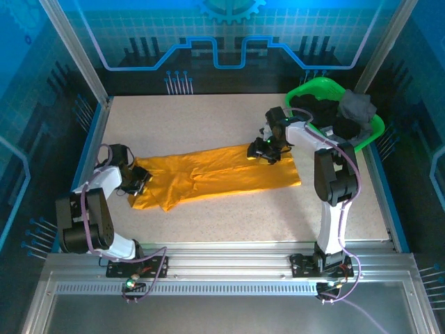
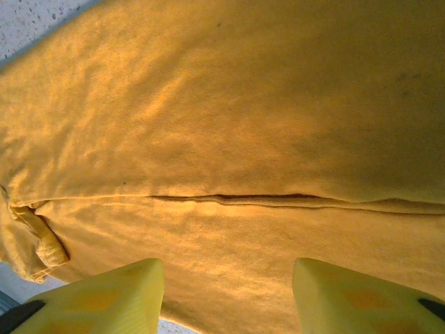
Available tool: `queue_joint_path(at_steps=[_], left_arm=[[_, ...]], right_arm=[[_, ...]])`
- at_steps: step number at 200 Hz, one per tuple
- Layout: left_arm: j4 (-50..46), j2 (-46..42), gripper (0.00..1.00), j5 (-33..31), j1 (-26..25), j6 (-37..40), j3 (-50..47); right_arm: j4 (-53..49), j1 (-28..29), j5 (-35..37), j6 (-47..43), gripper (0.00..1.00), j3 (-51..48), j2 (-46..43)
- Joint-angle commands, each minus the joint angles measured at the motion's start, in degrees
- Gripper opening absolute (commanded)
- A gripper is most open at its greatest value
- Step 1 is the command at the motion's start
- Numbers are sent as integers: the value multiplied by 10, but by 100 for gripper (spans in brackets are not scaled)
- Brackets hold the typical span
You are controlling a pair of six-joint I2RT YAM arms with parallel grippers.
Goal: Fold and stack the t-shirts
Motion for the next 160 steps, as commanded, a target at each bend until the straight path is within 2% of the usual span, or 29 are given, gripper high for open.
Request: queue_joint_path(at_steps=[1,46,101,130,160], left_arm=[[8,17,33,4,-2,22,-4],[-16,40,30,-12,-2,25,9],[-11,23,38,-22,-6,23,1],[11,38,27,-7,-7,18,1],[11,27,17,-17,-9,15,5]], right_arm=[[2,-4,-13,4,52,5,0],[-4,-5,-13,4,52,14,4],[-1,-4,-16,7,52,17,10],[-2,-4,-16,6,52,20,13],[-4,-4,-16,4,52,18,14]])
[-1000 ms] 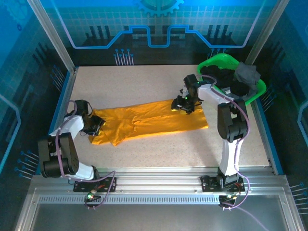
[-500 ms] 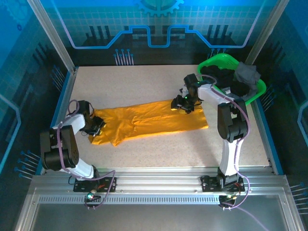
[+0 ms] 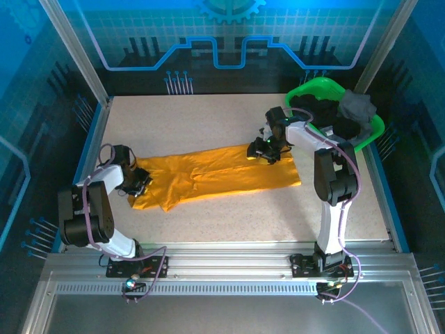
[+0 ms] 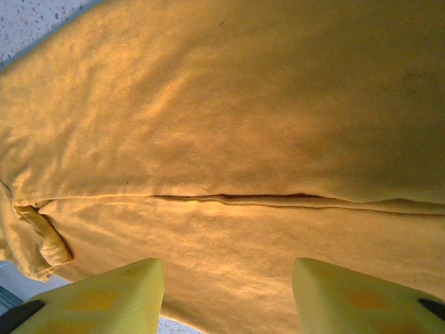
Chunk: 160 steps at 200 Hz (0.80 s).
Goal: Fold and stack the t-shirts
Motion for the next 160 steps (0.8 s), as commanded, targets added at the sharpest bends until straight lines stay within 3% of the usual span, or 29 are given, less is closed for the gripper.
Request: queue_joint_path(at_steps=[1,80,160], left_arm=[[1,-9,17,-8,-5,1,5],[-42,-49,2,-24,-5,-9,23],[-105,5,2,-45,-5,17,117]], right_arm=[[-4,-4,-12,2,52,16,12],[-5,-4,-8,4,52,15,16],[-10,-8,-6,1,52,11,15]])
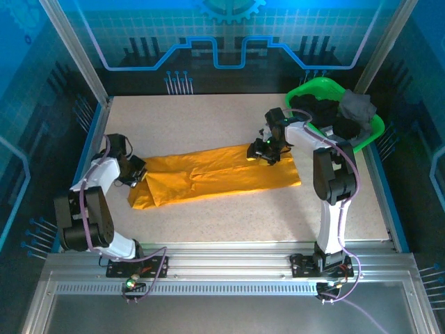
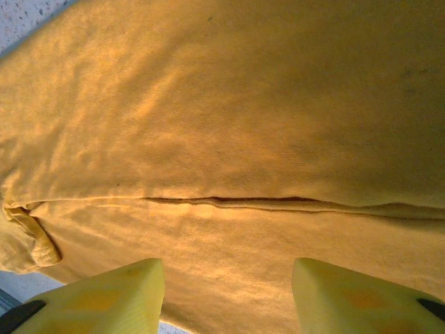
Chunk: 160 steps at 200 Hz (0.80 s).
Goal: Fold and stack the t-shirts
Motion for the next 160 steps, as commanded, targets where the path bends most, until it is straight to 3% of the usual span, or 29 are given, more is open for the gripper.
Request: queue_joint_path(at_steps=[1,97,127,148,160], left_arm=[[-44,23,2,-21,-4,19,33],[-69,149,9,-82,-4,86,132],[-51,161,17,-106,-4,93,139],[-49,142,33,-113,-5,82,142],[-62,105,36,-149,-13,67,136]], right_arm=[[-10,-8,-6,1,52,10,6],[-15,-14,-3,-4,51,0,-6],[-20,-17,3,-9,51,4,-7],[-29,-27,16,-21,51,17,-5],[-40,-34,30,-31,51,30,-2]])
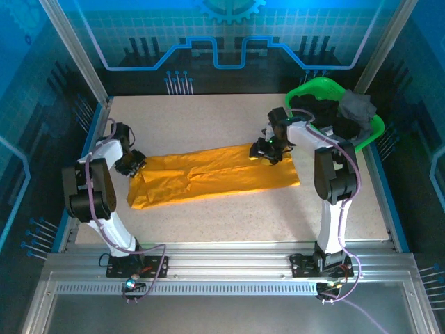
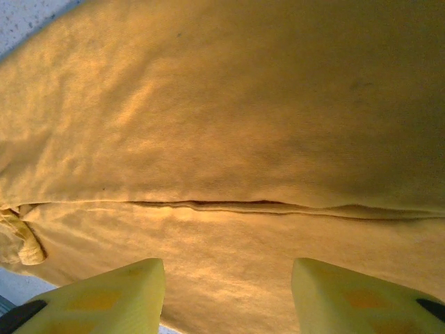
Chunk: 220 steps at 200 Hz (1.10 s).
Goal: Fold and stack the t-shirts
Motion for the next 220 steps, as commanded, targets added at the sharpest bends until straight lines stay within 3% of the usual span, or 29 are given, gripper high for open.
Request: queue_joint_path(at_steps=[1,16,43,67,100,144,183,220], left_arm=[[-15,-52,36,-57,-12,-13,7],[-26,-116,33,-70,-26,-49,-18],[-21,-175,27,3,-76,-156,-83],[19,-161,21,39,-114,-242,-128],[34,-76,12,41,-119,-284,-100],[-22,83,11,43,-113,-246,44],[-40,222,11,50,-124,-223,243],[-5,387,13,102,-167,-224,490]], right_arm=[[-34,-19,26,-26,51,31,-2],[-49,-28,62,-44,49,53,6],[-72,-35,120,-74,38,102,50],[-109,-35,157,-78,27,164,112],[-167,-35,213,-73,24,229,165],[-228,-35,234,-63,24,226,197],[-181,-31,210,6,25,62,88],[-106,-2,165,122,27,-141,-51]])
